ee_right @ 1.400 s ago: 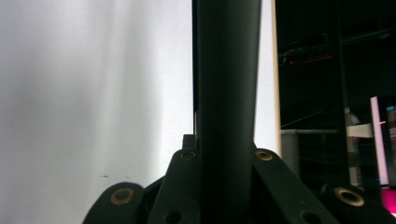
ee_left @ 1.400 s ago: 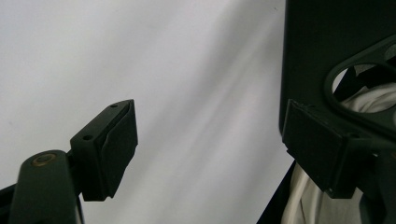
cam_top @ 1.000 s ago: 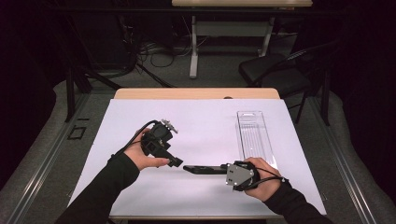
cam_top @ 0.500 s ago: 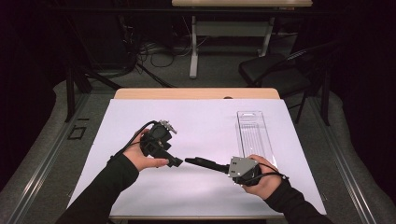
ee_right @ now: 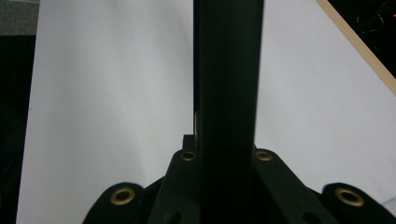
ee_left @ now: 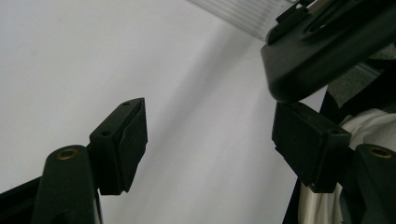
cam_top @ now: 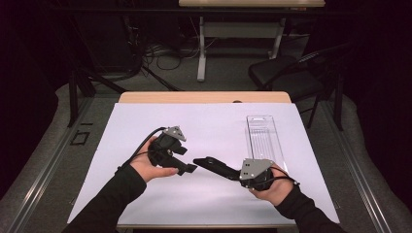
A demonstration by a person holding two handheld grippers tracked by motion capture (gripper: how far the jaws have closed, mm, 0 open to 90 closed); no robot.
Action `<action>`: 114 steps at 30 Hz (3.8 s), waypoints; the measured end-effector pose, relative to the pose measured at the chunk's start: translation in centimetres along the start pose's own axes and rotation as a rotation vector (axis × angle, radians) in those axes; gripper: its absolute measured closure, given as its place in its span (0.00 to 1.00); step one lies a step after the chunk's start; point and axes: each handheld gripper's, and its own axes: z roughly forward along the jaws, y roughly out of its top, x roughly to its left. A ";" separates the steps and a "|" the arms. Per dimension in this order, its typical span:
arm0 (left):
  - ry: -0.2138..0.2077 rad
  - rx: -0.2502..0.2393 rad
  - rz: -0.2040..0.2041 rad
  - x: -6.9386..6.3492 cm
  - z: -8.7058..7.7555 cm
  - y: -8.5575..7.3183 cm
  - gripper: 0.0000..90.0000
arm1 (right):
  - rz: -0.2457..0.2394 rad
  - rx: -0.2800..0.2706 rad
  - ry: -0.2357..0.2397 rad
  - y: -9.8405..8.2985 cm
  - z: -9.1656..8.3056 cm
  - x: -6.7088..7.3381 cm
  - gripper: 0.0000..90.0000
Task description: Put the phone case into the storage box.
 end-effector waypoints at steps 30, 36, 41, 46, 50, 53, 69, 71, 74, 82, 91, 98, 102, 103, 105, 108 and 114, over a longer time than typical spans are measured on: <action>-0.082 -0.089 0.045 -0.7 1.0 0.2 0.53 | 0.090 -0.088 0.050 -0.3 0.4 -0.4 0.98; -0.084 -0.123 0.064 -0.7 1.1 0.2 0.54 | 0.092 -0.091 0.053 -0.3 0.4 -0.4 0.98; -0.125 -0.166 0.052 -0.5 1.1 0.3 0.56 | 0.096 -0.098 0.057 -0.2 0.5 -0.3 0.98; -0.161 -0.212 0.051 -0.4 1.2 0.3 0.61 | 0.097 -0.107 0.058 -0.2 0.5 -0.3 0.98; -0.171 -0.236 0.052 -0.4 1.4 0.3 0.61 | 0.098 -0.112 0.060 -0.2 0.5 -0.3 0.98; -0.180 -0.236 0.061 -0.4 1.6 0.4 0.62 | 0.100 -0.116 0.061 -0.1 0.5 -0.3 0.98; -0.211 -0.268 0.101 -1.0 2.0 0.6 0.72 | 0.108 -0.135 0.074 -0.1 0.6 -0.2 0.98; -0.216 -0.273 0.103 -1.0 2.1 0.5 0.73 | 0.110 -0.137 0.076 -0.1 0.6 -0.2 0.98; -0.223 -0.281 0.105 -0.9 2.2 0.4 0.74 | 0.118 -0.142 0.080 -0.2 0.6 -0.2 0.98; -0.220 -0.292 0.118 -0.9 2.2 0.4 0.76 | 0.127 -0.142 0.084 -0.4 0.7 -0.2 0.98; -0.226 -0.299 0.137 -0.9 2.2 0.3 0.80 | 0.134 -0.145 0.091 -0.4 0.7 -0.2 0.98; -0.233 -0.310 0.139 -0.8 2.2 0.1 0.82 | 0.136 -0.145 0.093 -0.4 0.8 -0.3 0.98; -0.234 -0.309 0.144 -0.9 2.2 0.1 0.83 | 0.136 -0.146 0.092 -0.5 0.8 -0.2 0.98; -0.235 -0.309 0.145 -0.9 2.2 0.1 0.83 | 0.135 -0.145 0.092 -0.5 0.8 -0.2 0.98; -0.239 -0.306 0.142 -0.8 2.2 0.1 0.83 | 0.137 -0.144 0.092 -0.5 0.8 -0.2 0.98; -0.241 -0.303 0.142 -0.8 2.2 0.1 0.84 | 0.139 -0.144 0.094 -0.5 0.8 -0.2 0.98; -0.248 -0.304 0.144 -0.8 2.2 0.1 0.86 | 0.141 -0.143 0.096 -0.5 0.9 -0.2 0.98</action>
